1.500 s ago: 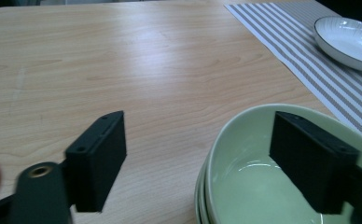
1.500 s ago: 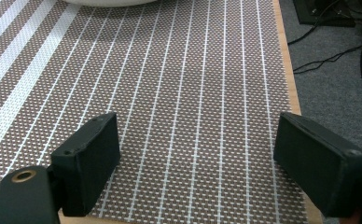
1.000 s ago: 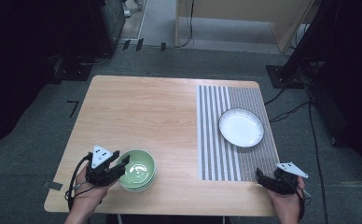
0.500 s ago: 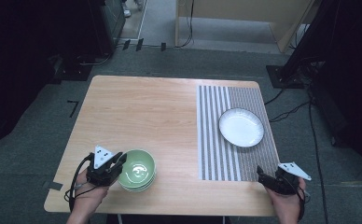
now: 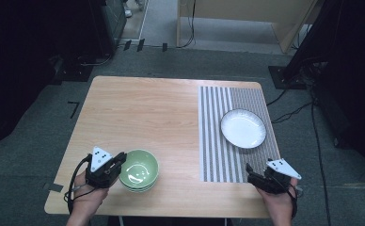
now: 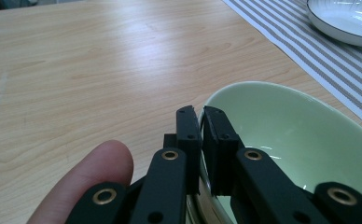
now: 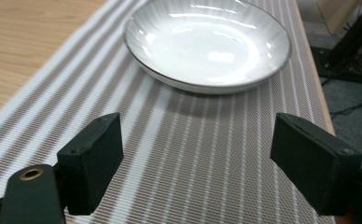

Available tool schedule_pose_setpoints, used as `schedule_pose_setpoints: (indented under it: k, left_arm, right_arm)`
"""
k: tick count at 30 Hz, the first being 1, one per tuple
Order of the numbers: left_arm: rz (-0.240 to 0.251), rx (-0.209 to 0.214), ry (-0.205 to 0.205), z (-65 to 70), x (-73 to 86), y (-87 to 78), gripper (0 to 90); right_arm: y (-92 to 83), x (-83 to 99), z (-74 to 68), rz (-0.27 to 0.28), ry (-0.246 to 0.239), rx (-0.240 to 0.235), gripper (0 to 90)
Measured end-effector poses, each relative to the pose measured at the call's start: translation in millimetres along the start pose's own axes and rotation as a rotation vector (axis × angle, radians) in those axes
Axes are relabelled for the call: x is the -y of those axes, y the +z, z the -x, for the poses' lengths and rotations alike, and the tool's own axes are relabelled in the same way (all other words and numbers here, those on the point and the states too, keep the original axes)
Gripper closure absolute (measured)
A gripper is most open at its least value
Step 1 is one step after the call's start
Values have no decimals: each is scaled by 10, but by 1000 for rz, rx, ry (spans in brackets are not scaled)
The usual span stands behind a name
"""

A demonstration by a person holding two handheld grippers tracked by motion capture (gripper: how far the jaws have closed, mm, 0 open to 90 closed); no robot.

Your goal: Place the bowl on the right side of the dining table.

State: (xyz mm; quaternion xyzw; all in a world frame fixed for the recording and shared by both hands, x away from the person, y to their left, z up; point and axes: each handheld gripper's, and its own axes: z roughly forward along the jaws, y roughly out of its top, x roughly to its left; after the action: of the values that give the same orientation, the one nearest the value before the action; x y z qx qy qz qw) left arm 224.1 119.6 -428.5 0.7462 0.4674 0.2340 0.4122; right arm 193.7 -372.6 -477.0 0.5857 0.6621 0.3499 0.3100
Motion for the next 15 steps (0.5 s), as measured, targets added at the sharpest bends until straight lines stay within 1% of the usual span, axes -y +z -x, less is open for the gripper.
schedule_pose_setpoints:
  k: [3, 4, 5, 7, 8, 10, 12, 13, 15]
  left_arm:
    - [3, 2, 2, -2, -1, -6, 857]
    - [3, 2, 2, -2, -1, -6, 858]
    - [6, 2, 2, 0, 0, -8, 857]
    - [11, 1, 6, 4, 1, -12, 858]
    - [15, 0, 9, 7, 0, -16, 858]
    - [18, -2, 12, 12, 0, -19, 859]
    - [23, -2, 19, 14, -4, -29, 859]
    - [23, -2, 19, 14, -4, -29, 859]
    - [30, -7, 26, 26, -9, -37, 859]
  right_arm:
    - [-24, -64, -81, 16, -16, -15, 167]
    - [-24, -64, -81, 16, -16, -15, 167]
    - [-35, -102, -126, 22, -19, -23, 168]
    - [-41, -119, -147, 26, -19, -30, 169]
    - [-45, -148, -192, 31, -28, -40, 169]
    - [-47, -160, -211, 33, -28, -43, 169]
    - [-54, -209, -288, 37, -37, -59, 170]
    - [-54, -209, -288, 37, -37, -59, 170]
    - [-60, -262, -373, 42, -41, -79, 173]
